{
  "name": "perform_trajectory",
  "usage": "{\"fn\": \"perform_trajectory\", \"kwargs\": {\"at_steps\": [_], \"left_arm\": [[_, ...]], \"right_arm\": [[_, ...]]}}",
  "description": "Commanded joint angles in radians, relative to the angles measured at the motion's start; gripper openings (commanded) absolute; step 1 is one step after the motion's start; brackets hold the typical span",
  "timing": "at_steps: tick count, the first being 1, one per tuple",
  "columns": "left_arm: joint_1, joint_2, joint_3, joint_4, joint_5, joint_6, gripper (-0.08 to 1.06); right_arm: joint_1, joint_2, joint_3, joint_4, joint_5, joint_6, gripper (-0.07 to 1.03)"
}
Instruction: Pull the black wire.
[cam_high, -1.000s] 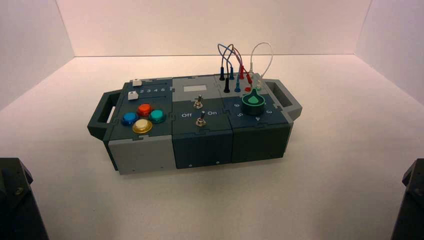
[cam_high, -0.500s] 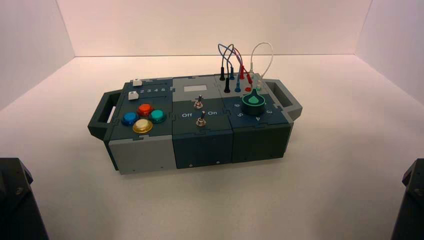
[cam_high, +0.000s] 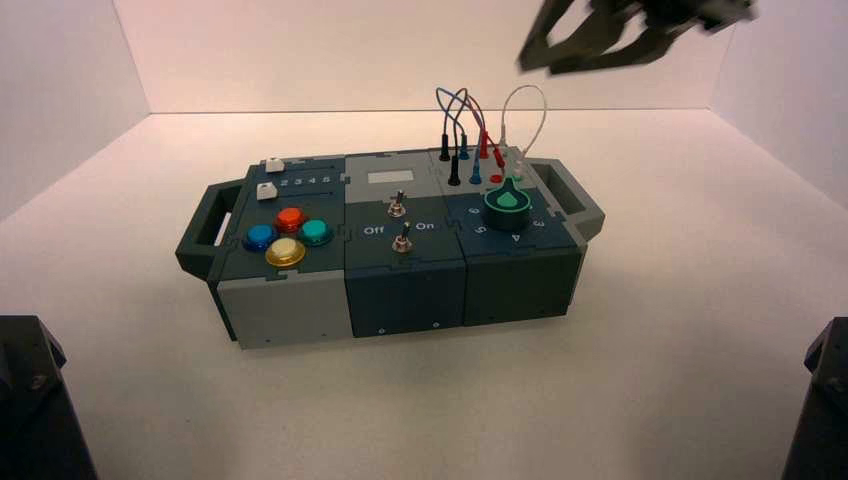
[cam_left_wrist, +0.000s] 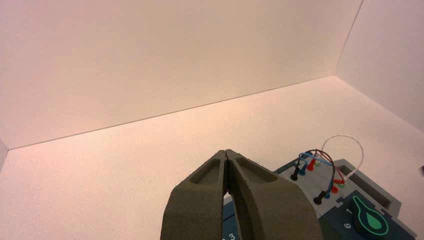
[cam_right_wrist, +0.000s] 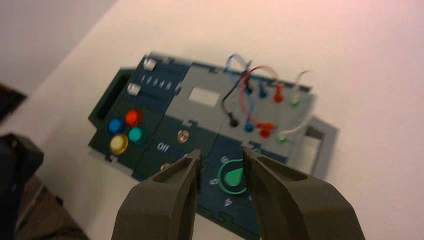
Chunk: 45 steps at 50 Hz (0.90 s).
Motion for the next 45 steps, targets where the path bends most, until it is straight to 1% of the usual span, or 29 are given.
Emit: {"fn": "perform_trajectory", "kwargs": {"at_steps": [1,5,8,11,20,28,30,31,33,36,42,45], "left_arm": [[-0.005,0.011,-0.014,-0.002,-0.005,-0.002,-0.03],[-0.012,0.015,-0.014,-0.002,0.0,-0.002,-0.03],[-0.02,0.02,-0.012,-0.002,0.005,-0.002,-0.03],[-0.04,0.032,-0.011,-0.002,0.012,-0.005,-0.03],[-0.112,0.089,-0.021,-0.003,0.055,-0.006,-0.03],[-0.143,0.106,-0.025,-0.008,0.078,-0.02,-0.03],[-0.166,0.115,-0.021,-0.009,0.098,-0.032,-0.03],[-0.196,0.127,-0.017,-0.015,0.135,-0.046,-0.03],[-0.209,0.135,-0.017,-0.018,0.161,-0.057,-0.03],[-0.224,0.15,-0.015,-0.02,0.178,-0.069,-0.03],[-0.241,0.166,-0.012,-0.02,0.19,-0.081,-0.03],[-0.258,0.195,-0.011,-0.021,0.196,-0.086,-0.03]], "right_arm": [[0.012,0.126,-0.066,0.002,-0.032,-0.014,0.45],[0.012,0.224,-0.11,-0.009,-0.037,-0.02,0.46],[0.012,0.272,-0.132,-0.015,-0.037,-0.021,0.47],[0.012,0.347,-0.172,-0.025,-0.037,-0.021,0.48],[0.012,0.483,-0.253,-0.037,-0.041,-0.023,0.49],[0.012,0.526,-0.281,-0.038,-0.041,-0.023,0.49],[0.012,0.549,-0.295,-0.04,-0.041,-0.021,0.49],[0.012,0.577,-0.308,-0.04,-0.041,-0.021,0.49],[0.011,0.588,-0.316,-0.04,-0.041,-0.02,0.49],[0.008,0.601,-0.327,-0.04,-0.041,-0.02,0.49],[0.005,0.611,-0.336,-0.04,-0.041,-0.018,0.49],[-0.006,0.621,-0.339,-0.04,-0.043,-0.02,0.49]]}}
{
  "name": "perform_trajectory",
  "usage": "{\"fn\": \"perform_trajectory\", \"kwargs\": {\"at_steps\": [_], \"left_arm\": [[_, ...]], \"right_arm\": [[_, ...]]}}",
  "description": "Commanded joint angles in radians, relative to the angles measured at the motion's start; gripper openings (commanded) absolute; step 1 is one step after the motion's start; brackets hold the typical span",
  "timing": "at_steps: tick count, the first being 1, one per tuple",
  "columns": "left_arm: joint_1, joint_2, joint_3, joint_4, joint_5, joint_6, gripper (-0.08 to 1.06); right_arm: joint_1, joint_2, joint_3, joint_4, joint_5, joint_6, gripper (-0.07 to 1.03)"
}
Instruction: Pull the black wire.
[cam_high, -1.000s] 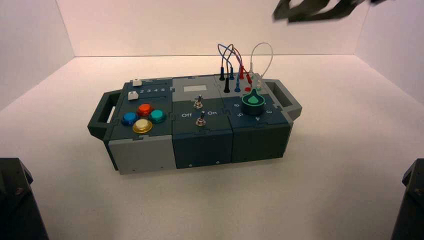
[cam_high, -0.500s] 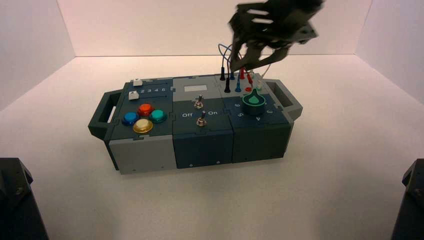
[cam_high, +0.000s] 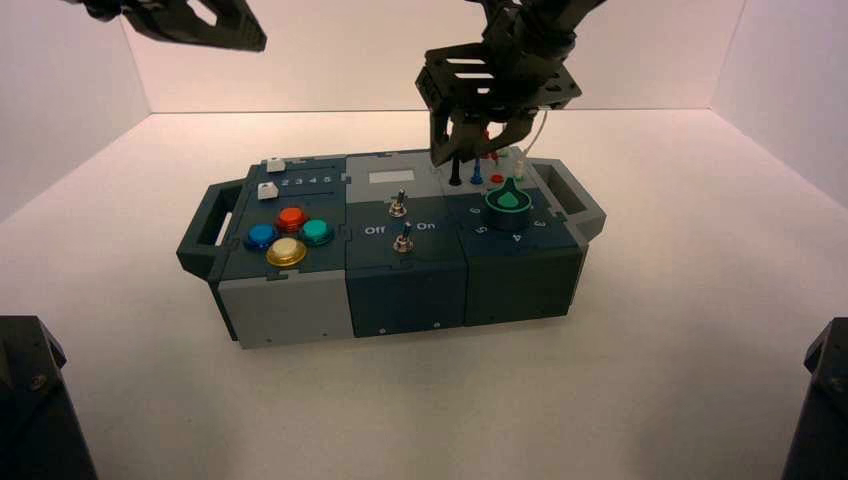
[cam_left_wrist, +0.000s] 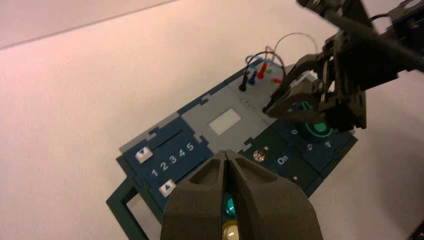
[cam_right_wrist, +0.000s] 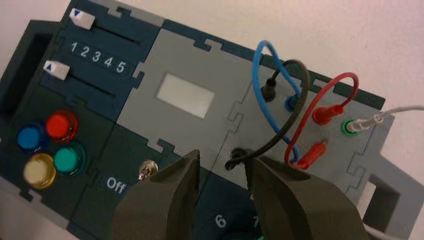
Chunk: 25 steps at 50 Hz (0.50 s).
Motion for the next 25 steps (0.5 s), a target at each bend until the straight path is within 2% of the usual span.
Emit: {"fn": "perform_trajectory", "kwargs": {"at_steps": [1,11,17,25], "left_arm": [[-0.034,0.052,-0.011,-0.002,0.014,-0.017,-0.03],[-0.064,0.138,-0.015,-0.009,0.018,-0.017,-0.03],[-0.14,0.193,-0.017,-0.015,0.034,-0.018,-0.03],[-0.144,0.198,-0.018,-0.015,0.034,-0.017,-0.03]], "right_arm": [[-0.018,0.005,-0.035,-0.002,-0.009,0.0,0.49],[-0.041,0.014,-0.041,-0.003,-0.008,0.002,0.49],[-0.041,0.021,-0.049,-0.003,0.002,0.002,0.48],[-0.043,0.044,-0.074,-0.003,0.02,0.002,0.42]]}}
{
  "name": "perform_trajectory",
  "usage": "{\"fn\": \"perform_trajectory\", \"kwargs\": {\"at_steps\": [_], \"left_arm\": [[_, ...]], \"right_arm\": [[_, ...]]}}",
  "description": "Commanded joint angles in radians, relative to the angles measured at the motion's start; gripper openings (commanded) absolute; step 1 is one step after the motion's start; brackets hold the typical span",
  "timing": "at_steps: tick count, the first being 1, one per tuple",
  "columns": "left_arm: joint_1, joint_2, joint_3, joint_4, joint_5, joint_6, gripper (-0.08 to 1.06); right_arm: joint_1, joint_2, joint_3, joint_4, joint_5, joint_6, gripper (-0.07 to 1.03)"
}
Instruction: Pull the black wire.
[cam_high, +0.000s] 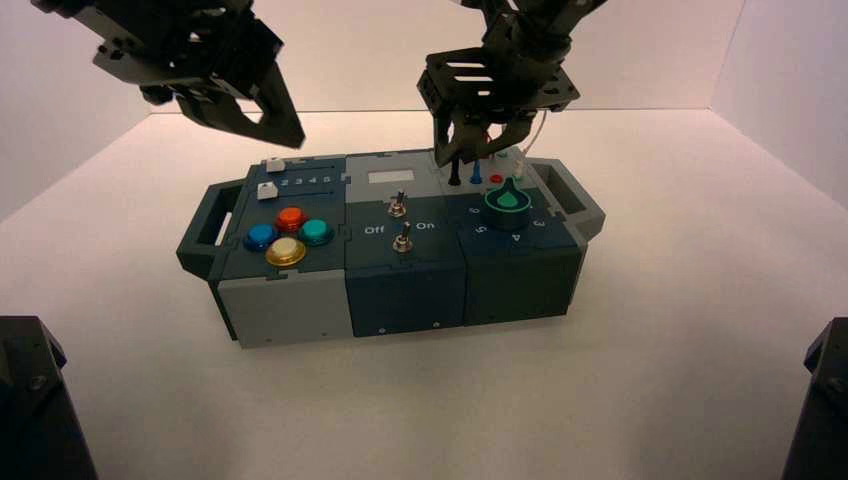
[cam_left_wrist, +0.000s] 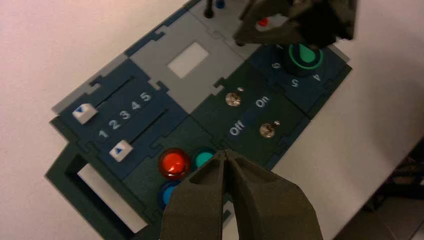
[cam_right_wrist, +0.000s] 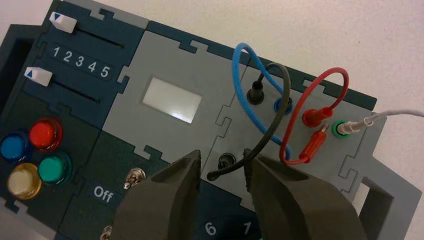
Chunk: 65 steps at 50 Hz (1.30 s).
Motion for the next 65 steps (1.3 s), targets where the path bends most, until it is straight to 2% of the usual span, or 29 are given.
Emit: {"fn": "perform_trajectory", "kwargs": {"at_steps": [1,2,3,5,9,10,22,39,51,54,57,58,60,65], "left_arm": [[0.0,-0.005,-0.018,0.0,-0.005,-0.003,-0.03],[0.0,-0.008,-0.02,0.0,-0.005,-0.003,-0.03],[0.0,-0.008,-0.02,0.0,-0.003,-0.003,-0.03],[0.0,-0.008,-0.021,0.0,-0.005,-0.003,-0.03],[0.0,-0.014,-0.018,0.0,-0.002,-0.003,-0.03],[0.0,-0.014,-0.018,0.0,0.002,-0.003,-0.03],[-0.002,-0.017,-0.018,0.0,0.005,-0.005,-0.03],[0.0,-0.025,-0.015,-0.002,0.006,-0.008,-0.03],[0.0,-0.037,-0.015,-0.002,0.006,-0.009,-0.03],[0.0,-0.041,-0.015,-0.002,0.005,-0.011,-0.03],[0.0,-0.048,-0.015,-0.002,0.005,-0.011,-0.03],[0.0,-0.049,-0.015,-0.002,0.005,-0.011,-0.03],[0.0,-0.052,-0.015,-0.002,0.005,-0.011,-0.03],[0.0,-0.06,-0.011,-0.002,0.005,-0.011,-0.03]], "right_arm": [[-0.009,0.008,-0.048,-0.002,0.017,0.0,0.42],[-0.011,0.017,-0.055,0.0,0.026,0.0,0.4],[-0.011,0.028,-0.067,-0.002,0.037,0.0,0.32],[-0.011,0.034,-0.074,-0.002,0.043,0.0,0.24],[-0.011,0.049,-0.089,-0.002,0.063,-0.005,-0.01],[-0.011,0.052,-0.091,-0.005,0.066,-0.005,-0.04],[-0.012,0.032,-0.107,-0.017,0.104,0.002,-0.02],[-0.048,-0.144,-0.077,-0.029,0.094,0.006,-0.02],[-0.038,-0.121,-0.094,-0.029,0.06,0.003,-0.01],[-0.04,-0.112,-0.1,-0.029,0.052,0.003,0.03],[-0.046,-0.103,-0.11,-0.028,0.054,0.005,0.18],[-0.046,-0.103,-0.114,-0.028,0.054,0.005,0.29],[-0.046,-0.101,-0.115,-0.026,0.052,0.006,0.36],[-0.046,-0.109,-0.11,-0.028,0.038,0.006,0.41]]}}
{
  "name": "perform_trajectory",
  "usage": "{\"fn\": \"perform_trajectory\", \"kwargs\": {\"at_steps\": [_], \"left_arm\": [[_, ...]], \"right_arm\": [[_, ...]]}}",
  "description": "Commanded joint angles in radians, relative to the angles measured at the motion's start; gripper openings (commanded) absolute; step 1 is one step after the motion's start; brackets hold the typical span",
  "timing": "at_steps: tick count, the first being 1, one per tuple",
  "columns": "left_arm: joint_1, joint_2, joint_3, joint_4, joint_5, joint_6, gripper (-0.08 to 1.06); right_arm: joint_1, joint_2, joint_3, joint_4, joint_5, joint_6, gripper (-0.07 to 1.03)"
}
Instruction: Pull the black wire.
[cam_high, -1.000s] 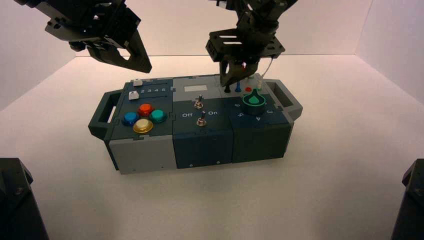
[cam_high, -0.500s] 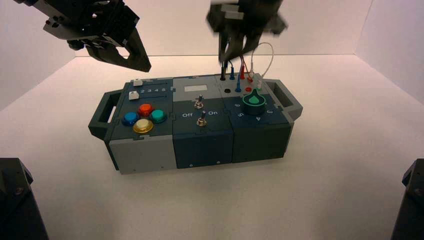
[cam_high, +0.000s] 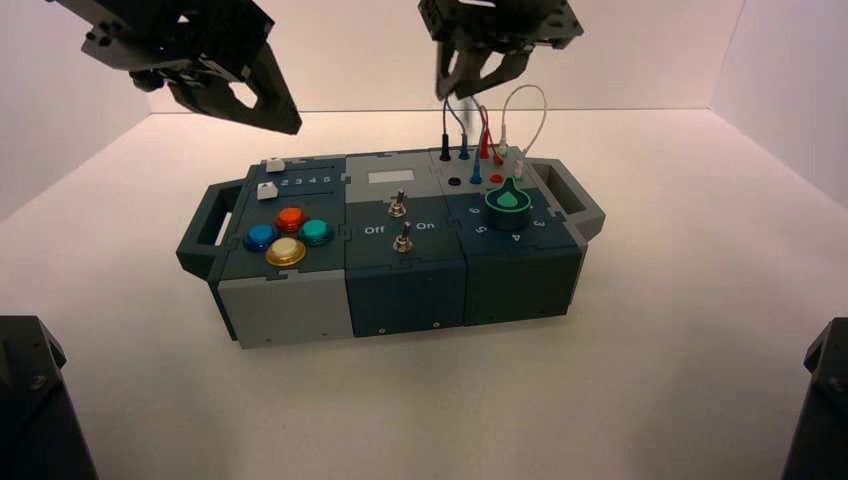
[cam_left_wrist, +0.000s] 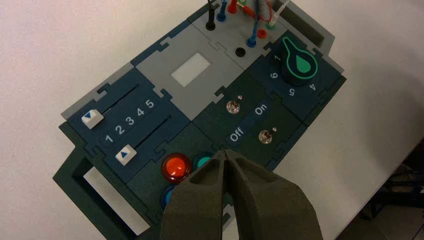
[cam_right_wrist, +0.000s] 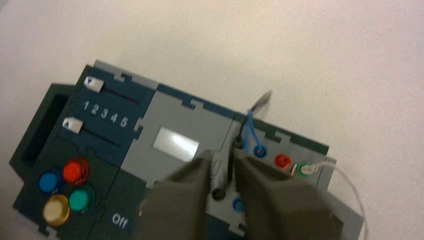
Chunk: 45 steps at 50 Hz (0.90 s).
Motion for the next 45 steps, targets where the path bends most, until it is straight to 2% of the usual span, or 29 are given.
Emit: {"fn": "perform_trajectory", "kwargs": {"at_steps": [1,5,7,13,14,20,26,31,40,45], "left_arm": [[-0.002,-0.014,-0.011,-0.002,-0.005,-0.006,-0.03],[-0.002,-0.025,-0.003,-0.002,-0.005,-0.009,-0.03],[-0.002,-0.028,-0.002,-0.002,-0.005,-0.009,-0.03],[-0.002,-0.031,0.002,-0.002,-0.006,-0.009,-0.03],[0.0,-0.032,0.002,0.002,-0.008,-0.009,-0.03],[0.0,-0.032,0.005,0.003,-0.009,-0.009,-0.03],[0.011,-0.034,0.005,0.003,-0.014,-0.009,-0.03],[0.02,-0.043,0.006,0.003,-0.014,-0.009,-0.03],[0.021,-0.075,0.012,0.003,-0.014,-0.009,-0.03],[0.025,-0.081,0.014,0.003,-0.014,-0.011,-0.03]], "right_arm": [[0.0,-0.021,-0.021,0.002,-0.026,0.002,0.42],[0.0,-0.031,-0.018,0.002,-0.034,0.002,0.54],[0.0,-0.041,-0.015,0.0,-0.037,0.0,0.57],[0.0,-0.084,-0.003,-0.002,-0.037,-0.003,0.57],[0.002,-0.144,0.021,-0.006,-0.034,-0.006,0.57],[0.008,-0.25,0.074,-0.014,-0.015,-0.008,0.58],[0.015,-0.365,0.147,-0.026,-0.015,-0.012,0.67],[0.014,-0.456,0.204,-0.051,-0.034,-0.012,0.68],[0.008,-0.508,0.239,-0.063,-0.043,-0.012,0.68],[-0.003,-0.495,0.242,-0.094,-0.041,-0.012,0.68]]}}
